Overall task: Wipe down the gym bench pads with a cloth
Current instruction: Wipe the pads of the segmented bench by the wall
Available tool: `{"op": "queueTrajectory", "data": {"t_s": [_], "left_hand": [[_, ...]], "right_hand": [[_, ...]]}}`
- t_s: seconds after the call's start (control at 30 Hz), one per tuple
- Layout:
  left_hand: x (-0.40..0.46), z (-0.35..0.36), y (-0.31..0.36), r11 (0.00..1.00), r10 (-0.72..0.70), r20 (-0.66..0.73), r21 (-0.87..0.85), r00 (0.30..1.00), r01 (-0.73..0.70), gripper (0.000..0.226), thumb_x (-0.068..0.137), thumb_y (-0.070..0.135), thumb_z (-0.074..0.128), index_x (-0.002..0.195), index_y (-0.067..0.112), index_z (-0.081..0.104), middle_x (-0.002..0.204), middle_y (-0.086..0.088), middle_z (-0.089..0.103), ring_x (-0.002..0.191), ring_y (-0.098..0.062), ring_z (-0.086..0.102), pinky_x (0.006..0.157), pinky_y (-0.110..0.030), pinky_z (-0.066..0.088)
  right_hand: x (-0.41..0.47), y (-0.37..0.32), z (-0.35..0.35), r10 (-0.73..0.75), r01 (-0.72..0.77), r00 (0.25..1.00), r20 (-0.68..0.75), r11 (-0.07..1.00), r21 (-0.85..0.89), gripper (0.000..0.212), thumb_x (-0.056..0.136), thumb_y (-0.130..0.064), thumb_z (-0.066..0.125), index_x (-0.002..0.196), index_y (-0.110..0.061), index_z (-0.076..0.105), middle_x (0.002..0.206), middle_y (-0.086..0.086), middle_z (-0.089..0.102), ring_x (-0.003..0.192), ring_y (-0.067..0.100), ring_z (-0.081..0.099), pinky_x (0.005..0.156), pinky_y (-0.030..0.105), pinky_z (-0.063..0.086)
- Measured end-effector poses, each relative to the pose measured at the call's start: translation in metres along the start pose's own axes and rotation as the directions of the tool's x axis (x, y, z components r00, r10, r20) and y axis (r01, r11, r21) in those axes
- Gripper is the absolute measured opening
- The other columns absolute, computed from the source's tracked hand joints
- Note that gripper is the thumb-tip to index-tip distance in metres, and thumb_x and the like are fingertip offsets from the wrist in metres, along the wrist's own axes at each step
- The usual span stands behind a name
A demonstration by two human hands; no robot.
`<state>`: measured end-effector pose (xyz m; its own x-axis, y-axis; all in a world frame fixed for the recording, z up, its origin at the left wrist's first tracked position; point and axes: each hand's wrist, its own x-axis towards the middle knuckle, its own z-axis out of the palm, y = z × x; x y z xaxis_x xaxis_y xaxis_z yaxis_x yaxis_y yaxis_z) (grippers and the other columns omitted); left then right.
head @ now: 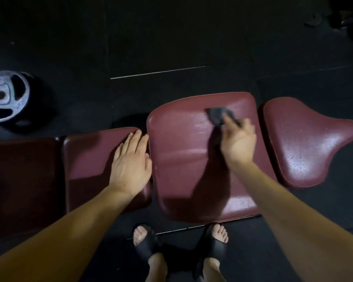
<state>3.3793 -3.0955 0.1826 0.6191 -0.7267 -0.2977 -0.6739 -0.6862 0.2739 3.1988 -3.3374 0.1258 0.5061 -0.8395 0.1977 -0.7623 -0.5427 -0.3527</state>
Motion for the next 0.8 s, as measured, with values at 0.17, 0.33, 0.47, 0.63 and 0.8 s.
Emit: {"op": "queueTrajectory", "data": {"t_s": [0.17,0.33,0.47,0.63,0.8], "left_hand": [[-0.014,0.009,-0.014,1.000,0.017,0.021,0.025,1.000,-0.017,0.060,0.101,0.027,0.038,0.160,0.017,0.031,0.169,-0.002,0.022,0.158,-0.018,0.013,0.128,-0.043,0.018],[-0.023,0.009,-0.034,1.000,-0.008,-0.031,0.024,0.999,0.009,0.065,0.096,0.033,0.025,0.156,0.012,0.040,0.163,-0.007,0.038,0.153,-0.023,0.028,0.126,-0.045,0.022],[-0.026,0.016,-0.040,1.000,0.023,-0.019,-0.010,1.000,-0.024,0.072,0.091,0.036,0.023,0.156,0.011,0.039,0.165,-0.005,0.034,0.155,-0.020,0.024,0.128,-0.043,0.017],[-0.028,0.008,-0.046,0.994,0.025,-0.034,-0.108,0.999,-0.029,0.067,0.090,0.025,0.034,0.154,0.008,0.039,0.161,-0.009,0.039,0.153,-0.021,0.028,0.127,-0.042,0.021],[-0.034,0.012,-0.053,0.995,0.073,-0.002,-0.061,0.997,-0.073,0.065,0.094,0.026,0.034,0.157,0.010,0.036,0.167,-0.006,0.028,0.157,-0.018,0.016,0.129,-0.039,0.011]], "right_hand": [[-0.030,-0.073,0.015,0.143,-0.138,0.987,-0.072,0.988,0.075,0.037,0.096,-0.021,0.057,0.131,-0.018,0.071,0.099,0.019,0.056,0.081,0.039,0.053,0.072,0.047,0.048],[-0.066,-0.120,0.019,-0.376,0.361,0.917,0.135,0.925,0.120,0.036,0.095,-0.015,0.068,0.130,-0.021,0.071,0.105,0.015,0.057,0.085,0.037,0.051,0.068,0.048,0.047],[-0.008,-0.139,0.030,-0.372,0.368,0.925,0.081,0.928,0.054,0.035,0.094,-0.016,0.069,0.128,-0.024,0.073,0.105,0.014,0.058,0.085,0.038,0.053,0.066,0.046,0.046],[-0.054,-0.117,0.011,-0.524,0.508,0.825,0.213,0.852,0.128,0.040,0.093,-0.012,0.061,0.130,-0.025,0.069,0.112,0.014,0.058,0.085,0.036,0.049,0.068,0.048,0.046],[-0.079,-0.085,-0.010,-0.667,0.649,0.689,0.284,0.742,0.168,0.041,0.090,-0.012,0.067,0.128,-0.028,0.070,0.115,0.010,0.061,0.086,0.036,0.052,0.070,0.045,0.044]]}}
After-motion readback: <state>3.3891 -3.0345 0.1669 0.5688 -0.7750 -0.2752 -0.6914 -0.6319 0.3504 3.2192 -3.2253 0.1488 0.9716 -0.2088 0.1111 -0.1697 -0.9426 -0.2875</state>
